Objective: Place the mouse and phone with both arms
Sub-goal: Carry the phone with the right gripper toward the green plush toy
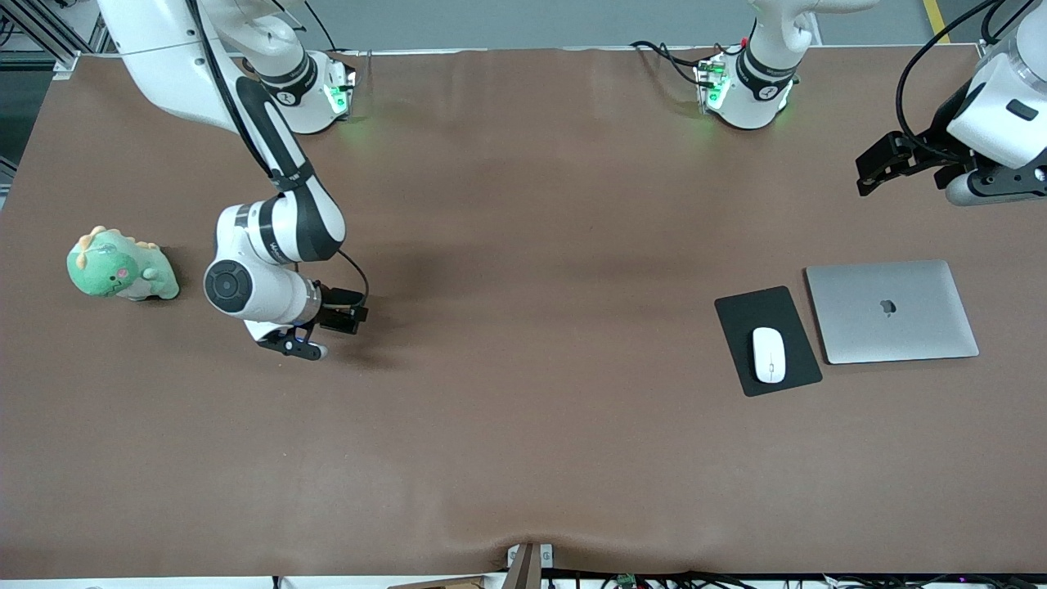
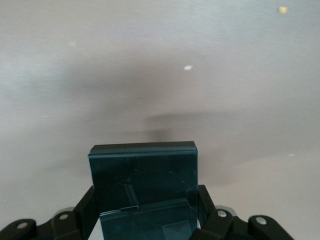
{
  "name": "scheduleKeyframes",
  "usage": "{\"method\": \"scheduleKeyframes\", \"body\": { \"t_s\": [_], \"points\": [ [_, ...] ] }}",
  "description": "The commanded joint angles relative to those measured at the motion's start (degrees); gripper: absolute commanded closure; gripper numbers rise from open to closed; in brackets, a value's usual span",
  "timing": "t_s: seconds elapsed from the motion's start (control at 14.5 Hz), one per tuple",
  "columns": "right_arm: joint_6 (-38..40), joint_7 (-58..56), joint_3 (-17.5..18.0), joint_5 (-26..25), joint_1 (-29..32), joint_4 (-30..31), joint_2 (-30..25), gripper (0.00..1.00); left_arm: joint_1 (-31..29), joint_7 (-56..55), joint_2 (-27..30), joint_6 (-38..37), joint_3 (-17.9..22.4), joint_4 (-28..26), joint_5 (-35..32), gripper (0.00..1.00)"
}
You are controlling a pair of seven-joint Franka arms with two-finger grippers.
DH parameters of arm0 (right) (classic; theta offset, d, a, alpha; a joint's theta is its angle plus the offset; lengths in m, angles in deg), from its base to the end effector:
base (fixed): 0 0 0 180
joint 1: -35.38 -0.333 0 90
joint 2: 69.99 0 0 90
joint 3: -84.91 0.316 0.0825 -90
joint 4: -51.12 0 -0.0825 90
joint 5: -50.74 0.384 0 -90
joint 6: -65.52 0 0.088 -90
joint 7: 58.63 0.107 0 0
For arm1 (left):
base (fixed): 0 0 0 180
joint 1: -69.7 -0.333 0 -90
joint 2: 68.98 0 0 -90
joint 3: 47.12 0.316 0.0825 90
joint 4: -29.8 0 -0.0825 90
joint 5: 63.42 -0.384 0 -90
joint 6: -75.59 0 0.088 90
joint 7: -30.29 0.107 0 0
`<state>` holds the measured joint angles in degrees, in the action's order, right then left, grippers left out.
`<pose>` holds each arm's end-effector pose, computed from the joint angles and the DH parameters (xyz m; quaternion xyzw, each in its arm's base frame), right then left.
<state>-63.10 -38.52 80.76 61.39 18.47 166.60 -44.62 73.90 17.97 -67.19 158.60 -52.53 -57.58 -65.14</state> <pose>0.5646 0.1337 0.2151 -0.9851 0.1269 0.1146 0.0186 0.5252 -0.0863 0.6523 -0.9993 -0.0252 0.0190 0.0204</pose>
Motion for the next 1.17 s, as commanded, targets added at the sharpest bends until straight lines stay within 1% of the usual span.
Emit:
{"method": "scheduleKeyframes", "body": {
  "t_s": [0.0, 0.07, 0.14, 0.28, 0.34, 0.48, 0.55, 0.69, 1.1],
  "points": [
    [-0.66, -0.24, 0.72, -3.69, 2.22, 4.13, -4.27, 1.00, 0.11, 0.02, 0.49, 0.31, 0.05, -0.16, 1.46, 0.00],
    [-0.49, -0.68, 0.72, -4.05, 2.75, 4.66, -4.89, 1.00, 0.11, 0.02, 0.58, 0.22, 0.05, -0.16, 1.46, 0.00],
    [-0.58, -3.30, 0.72, -4.23, 3.89, 5.71, -5.68, 1.00, 0.11, 0.11, 0.58, 0.22, 0.05, -0.16, 1.46, 0.00],
    [-0.75, -10.76, 0.72, -4.32, 8.45, 8.00, -7.44, 1.00, 0.11, 0.02, 0.58, 0.22, 0.05, -0.16, 1.46, 0.00],
    [-0.75, -12.79, 0.72, -4.32, 9.08, 9.14, -8.49, 1.00, 0.11, 0.11, 0.49, 0.22, 0.05, -0.16, 1.46, 0.00],
    [-0.75, -13.78, 0.20, -5.02, 9.96, 10.99, -9.64, 1.00, 0.11, 0.11, 0.49, 0.22, 0.05, -0.16, 1.46, 0.00],
    [-0.75, -15.52, 0.02, -6.42, 11.27, 11.95, -10.43, 1.00, 0.11, 0.11, 0.49, 0.22, 0.05, -0.16, 1.46, 0.00],
    [-0.93, -19.82, 0.10, -7.05, 14.26, 13.27, -11.22, 1.00, -0.06, 0.11, 0.67, 0.22, 0.05, -0.08, 1.46, 0.00],
    [-10.76, -29.15, 0.02, -8.28, 19.98, 20.65, -11.66, 1.00, 0.11, 0.19, 1.02, 0.05, -0.03, 0.01, 1.46, 0.00]
  ]
}}
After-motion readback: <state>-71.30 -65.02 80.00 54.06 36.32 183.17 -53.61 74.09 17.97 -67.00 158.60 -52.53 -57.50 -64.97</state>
